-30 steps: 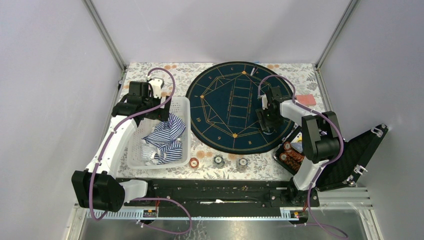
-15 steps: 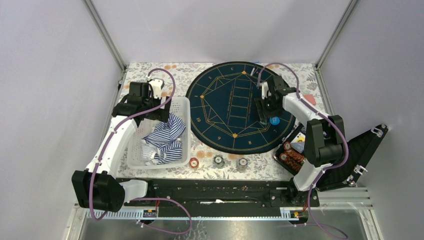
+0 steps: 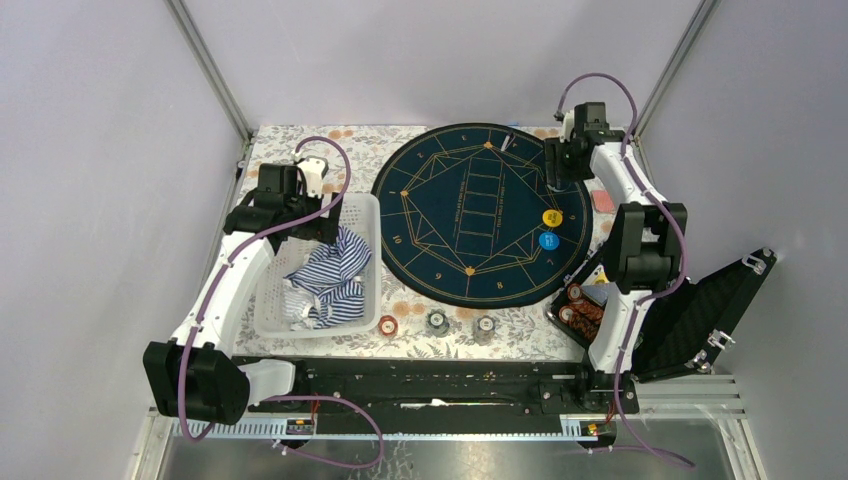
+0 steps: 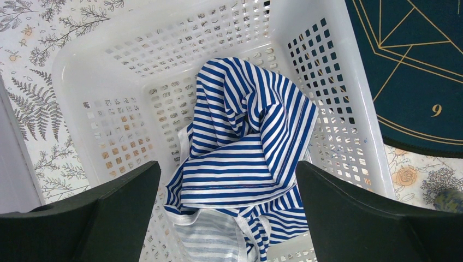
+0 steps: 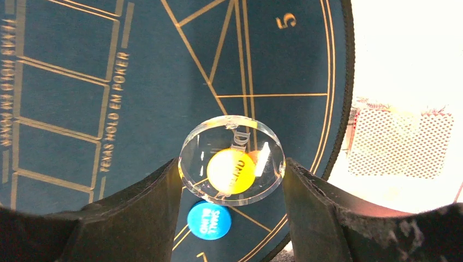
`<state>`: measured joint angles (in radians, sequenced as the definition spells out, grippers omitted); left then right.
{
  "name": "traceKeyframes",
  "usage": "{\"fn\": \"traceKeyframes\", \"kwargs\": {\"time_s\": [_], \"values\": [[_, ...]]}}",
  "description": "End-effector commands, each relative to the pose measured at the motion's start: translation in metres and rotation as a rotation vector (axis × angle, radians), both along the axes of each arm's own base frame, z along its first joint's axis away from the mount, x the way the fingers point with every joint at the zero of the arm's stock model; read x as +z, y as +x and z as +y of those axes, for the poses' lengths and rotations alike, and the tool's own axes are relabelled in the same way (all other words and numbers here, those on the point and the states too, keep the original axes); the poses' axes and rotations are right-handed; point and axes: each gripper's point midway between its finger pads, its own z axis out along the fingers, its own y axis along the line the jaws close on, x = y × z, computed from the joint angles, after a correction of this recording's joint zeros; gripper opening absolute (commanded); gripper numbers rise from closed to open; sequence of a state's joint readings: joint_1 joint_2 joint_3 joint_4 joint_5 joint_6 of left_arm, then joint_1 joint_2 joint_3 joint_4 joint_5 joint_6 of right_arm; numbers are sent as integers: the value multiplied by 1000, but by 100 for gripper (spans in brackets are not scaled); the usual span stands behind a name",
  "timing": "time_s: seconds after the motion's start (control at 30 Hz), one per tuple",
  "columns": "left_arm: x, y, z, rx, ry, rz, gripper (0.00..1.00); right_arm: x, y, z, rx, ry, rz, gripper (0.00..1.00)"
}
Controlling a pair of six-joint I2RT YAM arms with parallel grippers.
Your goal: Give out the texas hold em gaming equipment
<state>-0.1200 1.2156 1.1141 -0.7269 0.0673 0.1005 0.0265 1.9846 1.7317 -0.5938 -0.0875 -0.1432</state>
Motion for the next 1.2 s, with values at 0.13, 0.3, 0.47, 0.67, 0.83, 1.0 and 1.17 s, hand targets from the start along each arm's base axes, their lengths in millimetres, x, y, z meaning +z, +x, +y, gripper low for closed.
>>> {"fn": "traceKeyframes", "kwargs": {"time_s": [0.13, 0.3, 0.47, 0.67, 0.83, 1.0, 1.17], "values": [[14, 7, 0, -1, -12, -62, 99, -23, 33, -16, -55, -60, -25, 44], [14, 6, 0, 0, -8, -63, 99, -45, 40, -30, -77, -131, -6, 43], [13, 6, 0, -1, -8, -62, 99, -55, 43, -33, -70, -140, 5, 43], [12, 7, 0, -1, -10, -58, 99, -53, 51, -22, -58, -82, 4, 45], [12, 7, 0, -2, -10, -57, 99, -52, 65, -13, -53, -31, -2, 46], [13, 5, 0, -1, -8, -62, 99, -60, 74, -3, -45, -17, 2, 48], [9, 2, 1, 2, -5, -54, 99, -68, 82, 4, -35, -25, 3, 50]]}}
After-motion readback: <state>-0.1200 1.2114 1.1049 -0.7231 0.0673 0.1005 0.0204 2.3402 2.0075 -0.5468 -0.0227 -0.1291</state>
